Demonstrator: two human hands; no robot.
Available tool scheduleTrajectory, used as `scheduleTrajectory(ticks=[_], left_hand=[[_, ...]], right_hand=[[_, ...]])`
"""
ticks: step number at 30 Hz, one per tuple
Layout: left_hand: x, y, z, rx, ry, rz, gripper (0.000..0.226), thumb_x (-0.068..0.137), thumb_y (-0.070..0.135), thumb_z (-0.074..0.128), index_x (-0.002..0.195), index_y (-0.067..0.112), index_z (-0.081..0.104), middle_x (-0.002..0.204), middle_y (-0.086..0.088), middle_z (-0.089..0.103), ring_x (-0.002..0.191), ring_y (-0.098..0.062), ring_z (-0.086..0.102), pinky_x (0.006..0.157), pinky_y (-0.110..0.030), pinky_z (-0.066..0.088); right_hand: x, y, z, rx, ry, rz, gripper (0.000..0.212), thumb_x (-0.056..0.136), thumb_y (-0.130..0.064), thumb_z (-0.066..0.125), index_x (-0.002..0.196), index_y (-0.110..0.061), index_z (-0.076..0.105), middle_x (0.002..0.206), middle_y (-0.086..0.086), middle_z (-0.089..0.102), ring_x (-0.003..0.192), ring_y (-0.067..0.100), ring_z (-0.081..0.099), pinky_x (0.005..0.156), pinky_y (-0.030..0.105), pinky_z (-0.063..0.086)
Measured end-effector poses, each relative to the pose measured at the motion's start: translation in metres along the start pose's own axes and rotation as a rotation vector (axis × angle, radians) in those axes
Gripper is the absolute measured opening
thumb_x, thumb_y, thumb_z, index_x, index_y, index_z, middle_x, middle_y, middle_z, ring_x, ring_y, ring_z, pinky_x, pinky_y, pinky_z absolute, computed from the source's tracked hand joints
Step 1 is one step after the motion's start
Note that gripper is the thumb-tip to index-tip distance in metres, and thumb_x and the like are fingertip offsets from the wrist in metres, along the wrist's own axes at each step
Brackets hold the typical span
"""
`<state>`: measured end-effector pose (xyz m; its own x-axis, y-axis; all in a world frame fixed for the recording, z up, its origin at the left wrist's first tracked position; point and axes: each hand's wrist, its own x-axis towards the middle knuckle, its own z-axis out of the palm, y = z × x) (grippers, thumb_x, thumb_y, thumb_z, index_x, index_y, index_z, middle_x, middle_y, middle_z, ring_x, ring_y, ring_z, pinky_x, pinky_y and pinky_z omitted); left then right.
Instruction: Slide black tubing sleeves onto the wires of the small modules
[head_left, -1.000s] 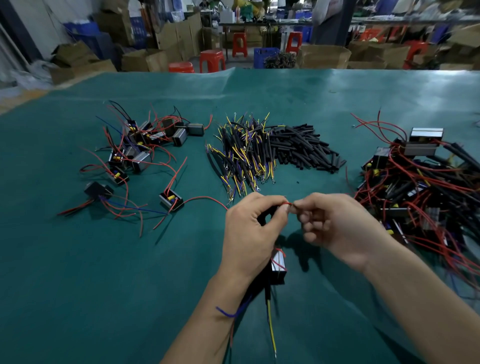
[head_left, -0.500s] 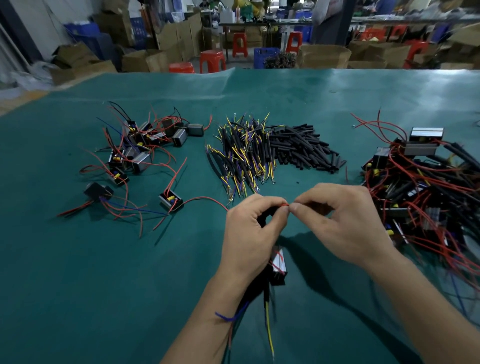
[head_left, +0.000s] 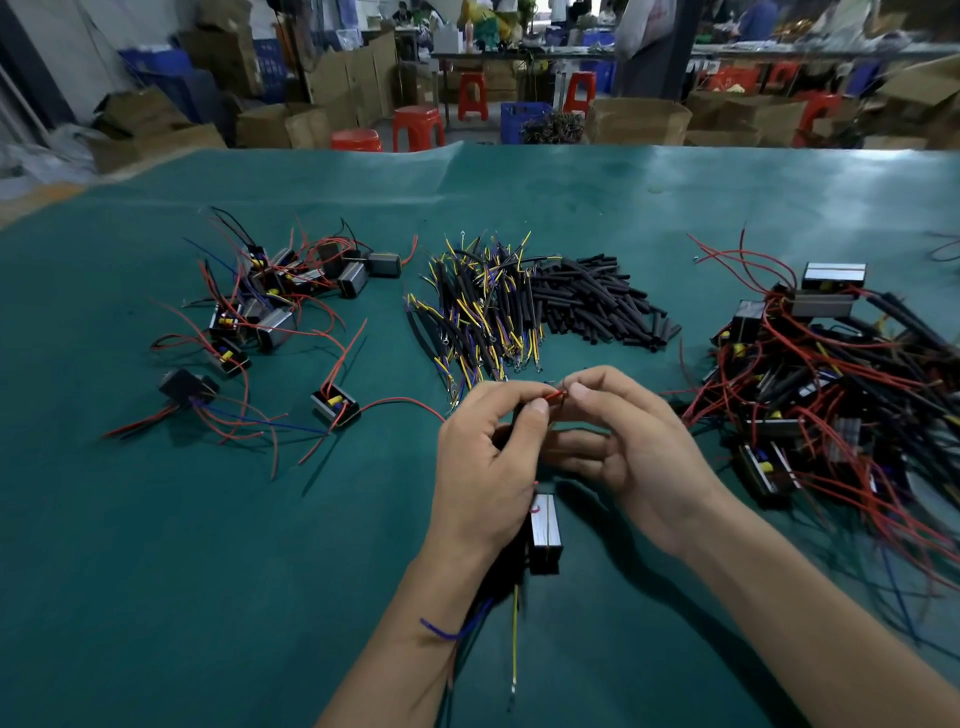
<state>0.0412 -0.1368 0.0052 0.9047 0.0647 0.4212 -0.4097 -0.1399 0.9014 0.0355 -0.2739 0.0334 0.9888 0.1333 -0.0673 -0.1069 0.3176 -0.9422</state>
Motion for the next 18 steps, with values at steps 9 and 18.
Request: scheduleTrajectory(ticks=[9, 18], left_hand=[[0.0, -0.002, -0.001, 0.03, -0.067, 0.027, 0.018, 0.091, 0.019, 0.064, 0.101, 0.02, 0.079, 0.081, 0.015, 0.061, 0.058, 0.002, 0.053, 0.06, -0.008, 0.034], [-0.003, 0.005, -0.004, 0.172, -0.116, 0.073, 0.009, 0.087, 0.019, 0.065, 0.094, 0.024, 0.068, 0.084, 0.013, 0.068, 0.071, -0.01, 0.062, 0.069, -0.022, 0.049]], right_hand=[[0.001, -0.019, -0.023, -0.078, -0.028, 0.07, 0.012, 0.075, -0.019, 0.077, 0.083, -0.015, 0.07, 0.072, 0.004, 0.06, 0.059, 0.013, 0.054, 0.051, 0.026, 0.052], [0.001, -0.03, -0.044, -0.351, -0.067, -0.081, 0.022, 0.066, -0.024, 0.083, 0.077, -0.007, 0.075, 0.065, 0.007, 0.056, 0.057, 0.013, 0.045, 0.044, 0.02, 0.037]])
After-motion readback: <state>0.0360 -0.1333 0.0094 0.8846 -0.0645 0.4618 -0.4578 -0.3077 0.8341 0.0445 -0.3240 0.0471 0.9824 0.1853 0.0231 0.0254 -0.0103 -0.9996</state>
